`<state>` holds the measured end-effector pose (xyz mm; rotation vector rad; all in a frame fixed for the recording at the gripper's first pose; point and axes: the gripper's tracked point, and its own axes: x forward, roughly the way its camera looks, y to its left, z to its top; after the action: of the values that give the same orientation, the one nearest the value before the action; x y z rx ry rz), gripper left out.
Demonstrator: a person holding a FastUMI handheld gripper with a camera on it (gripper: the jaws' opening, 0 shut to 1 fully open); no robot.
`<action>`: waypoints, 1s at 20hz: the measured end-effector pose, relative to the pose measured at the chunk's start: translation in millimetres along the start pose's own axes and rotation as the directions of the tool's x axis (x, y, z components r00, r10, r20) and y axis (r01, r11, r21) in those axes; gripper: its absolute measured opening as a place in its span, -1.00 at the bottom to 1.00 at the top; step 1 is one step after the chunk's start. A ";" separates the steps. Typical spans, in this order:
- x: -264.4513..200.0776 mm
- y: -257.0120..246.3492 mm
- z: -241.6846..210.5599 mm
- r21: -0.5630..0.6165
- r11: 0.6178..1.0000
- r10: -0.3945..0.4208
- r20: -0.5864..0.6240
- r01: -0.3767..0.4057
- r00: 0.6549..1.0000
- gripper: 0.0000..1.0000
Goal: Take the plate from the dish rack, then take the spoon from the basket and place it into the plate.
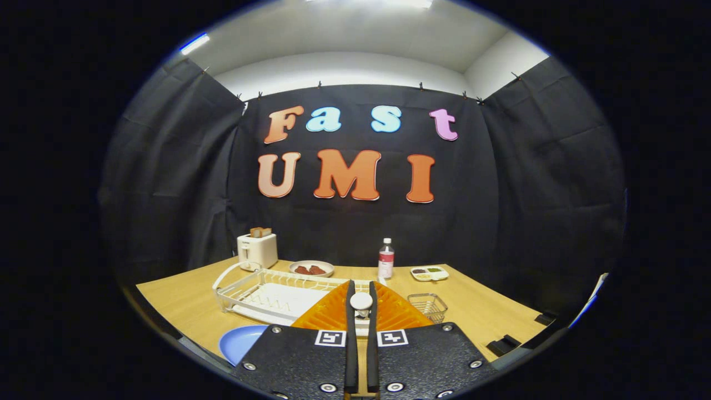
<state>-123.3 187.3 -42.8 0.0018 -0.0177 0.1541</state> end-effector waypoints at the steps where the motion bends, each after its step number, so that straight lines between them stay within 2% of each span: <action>1: -1.6 11.9 -2.1 0.003 1.000 0.022 0.000 -0.022 1.000 -0.88; 8: 2.6 87.4 -41.5 0.026 0.985 0.173 -0.050 -0.172 0.984 -0.88; 20: 21.8 140.8 -105.4 0.015 0.957 0.290 -0.135 -0.290 0.948 -0.88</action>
<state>-121.5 330.2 -147.8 -0.0167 0.1188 0.4491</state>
